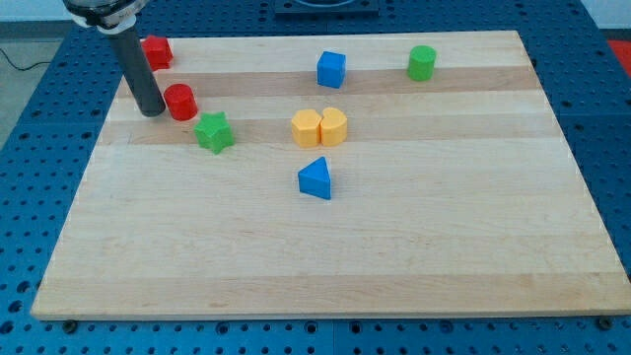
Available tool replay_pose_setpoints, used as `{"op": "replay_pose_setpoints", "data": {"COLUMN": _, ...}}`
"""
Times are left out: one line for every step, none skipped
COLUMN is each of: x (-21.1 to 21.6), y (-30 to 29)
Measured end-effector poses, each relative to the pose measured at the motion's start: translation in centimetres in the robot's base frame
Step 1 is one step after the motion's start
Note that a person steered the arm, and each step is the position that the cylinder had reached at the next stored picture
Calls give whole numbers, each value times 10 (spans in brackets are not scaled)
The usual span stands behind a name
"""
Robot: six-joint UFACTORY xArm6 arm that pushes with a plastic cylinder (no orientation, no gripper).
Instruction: Push red circle into the red star
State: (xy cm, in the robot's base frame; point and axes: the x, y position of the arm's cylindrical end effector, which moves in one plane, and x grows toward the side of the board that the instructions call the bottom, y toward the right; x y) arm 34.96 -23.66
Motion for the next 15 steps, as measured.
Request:
{"op": "replay_pose_setpoints", "data": {"x": 10, "y": 3}}
{"op": "replay_pose_setpoints", "data": {"x": 16, "y": 4}}
{"op": "replay_pose_setpoints", "data": {"x": 16, "y": 4}}
{"op": "replay_pose_setpoints", "data": {"x": 16, "y": 28}}
{"op": "replay_pose_setpoints", "data": {"x": 15, "y": 52}}
{"op": "replay_pose_setpoints", "data": {"x": 8, "y": 58}}
{"op": "replay_pose_setpoints", "data": {"x": -4, "y": 55}}
{"op": "replay_pose_setpoints", "data": {"x": -33, "y": 47}}
{"op": "replay_pose_setpoints", "data": {"x": -40, "y": 48}}
{"op": "replay_pose_setpoints", "data": {"x": -35, "y": 57}}
{"op": "replay_pose_setpoints", "data": {"x": -40, "y": 57}}
{"op": "replay_pose_setpoints", "data": {"x": -51, "y": 50}}
{"op": "replay_pose_setpoints", "data": {"x": -41, "y": 49}}
{"op": "replay_pose_setpoints", "data": {"x": -31, "y": 34}}
{"op": "replay_pose_setpoints", "data": {"x": -56, "y": 27}}
